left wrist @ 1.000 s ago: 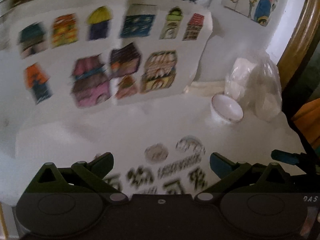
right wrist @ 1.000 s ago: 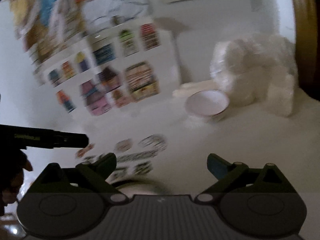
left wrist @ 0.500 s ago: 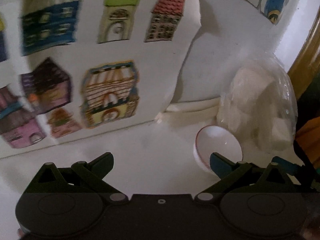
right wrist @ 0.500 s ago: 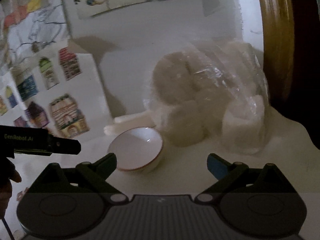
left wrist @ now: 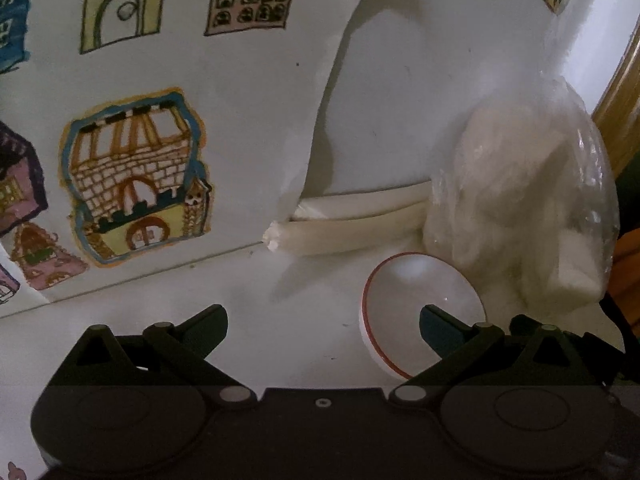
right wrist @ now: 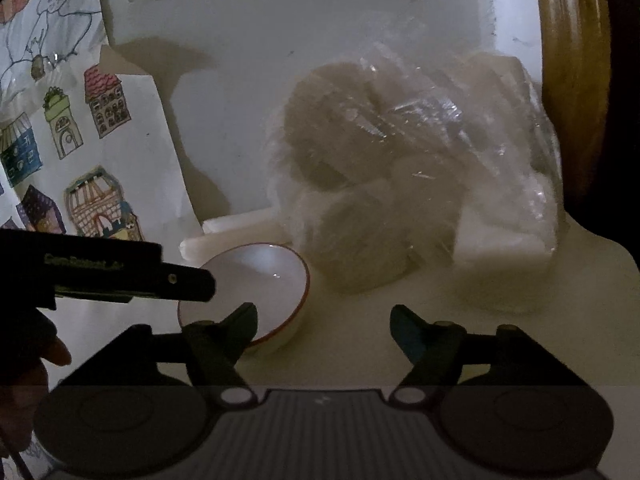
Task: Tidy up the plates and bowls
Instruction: 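Move the right gripper to the second white bowl and close on its rim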
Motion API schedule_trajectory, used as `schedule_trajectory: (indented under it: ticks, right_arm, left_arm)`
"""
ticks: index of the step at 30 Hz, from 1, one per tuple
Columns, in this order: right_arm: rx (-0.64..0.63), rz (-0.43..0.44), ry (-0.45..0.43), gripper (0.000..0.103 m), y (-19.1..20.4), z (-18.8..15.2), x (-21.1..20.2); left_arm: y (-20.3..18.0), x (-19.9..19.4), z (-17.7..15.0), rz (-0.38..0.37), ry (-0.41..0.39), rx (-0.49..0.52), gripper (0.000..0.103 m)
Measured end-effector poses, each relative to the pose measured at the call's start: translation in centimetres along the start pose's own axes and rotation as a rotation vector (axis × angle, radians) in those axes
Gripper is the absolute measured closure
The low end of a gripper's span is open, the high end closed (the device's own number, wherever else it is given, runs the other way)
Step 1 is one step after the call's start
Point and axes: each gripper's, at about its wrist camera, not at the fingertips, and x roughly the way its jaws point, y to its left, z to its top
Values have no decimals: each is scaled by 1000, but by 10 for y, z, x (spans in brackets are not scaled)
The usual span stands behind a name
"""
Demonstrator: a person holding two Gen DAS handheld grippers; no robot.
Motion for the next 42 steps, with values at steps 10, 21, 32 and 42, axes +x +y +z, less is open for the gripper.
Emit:
schedule_trajectory:
  ticks: [10,21,32,42]
  right_arm:
    - [6,54,-1,47,2,-1,3]
    - [-8,114,12,75,8,-1,9]
    - [-10,118,3,86,21,0,-10]
    - [-40,153,-31,86,56,2,-64]
  left_arm:
    - [3,13,-1,-74,43,-9,47]
    - [-10,19,-8,-136,69,15,88]
    - [0,-13,-15,-148,71,-43,90]
    - [21,-89,-24,-153,5,-55,90]
